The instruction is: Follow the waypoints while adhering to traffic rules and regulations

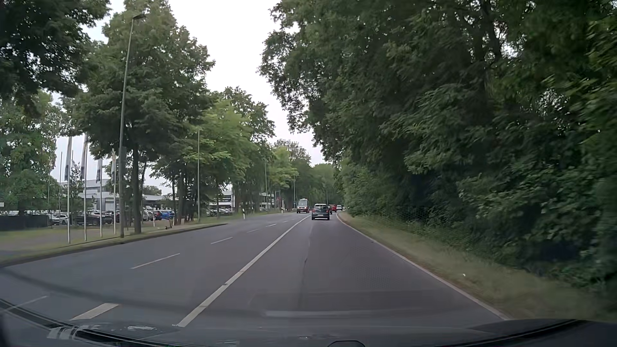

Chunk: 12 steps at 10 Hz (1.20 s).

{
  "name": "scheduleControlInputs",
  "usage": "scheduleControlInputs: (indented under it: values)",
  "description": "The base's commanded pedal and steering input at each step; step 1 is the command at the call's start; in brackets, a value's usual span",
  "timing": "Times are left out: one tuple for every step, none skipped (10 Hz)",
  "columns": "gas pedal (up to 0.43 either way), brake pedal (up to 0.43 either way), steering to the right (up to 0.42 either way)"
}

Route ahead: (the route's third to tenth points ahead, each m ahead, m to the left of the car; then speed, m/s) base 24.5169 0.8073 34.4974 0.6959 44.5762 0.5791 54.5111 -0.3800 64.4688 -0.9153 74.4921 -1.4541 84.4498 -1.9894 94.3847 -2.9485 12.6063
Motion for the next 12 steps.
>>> scheduleControlInputs:
  values:
    - [0.209, 0.0, -0.003]
    - [0.209, 0.0, -0.003]
    - [0.209, 0.0, -0.003]
    - [0.197, 0.0, -0.002]
    - [0.197, 0.0, 0.0]
    - [0.197, 0.0, 0.001]
    - [0.197, 0.0, 0.001]
    - [0.197, 0.0, 0.001]
    - [0.197, 0.0, 0.001]
    - [0.197, 0.0, 0.001]
    - [0.197, 0.0, 0.001]
    - [0.197, 0.0, 0.002]
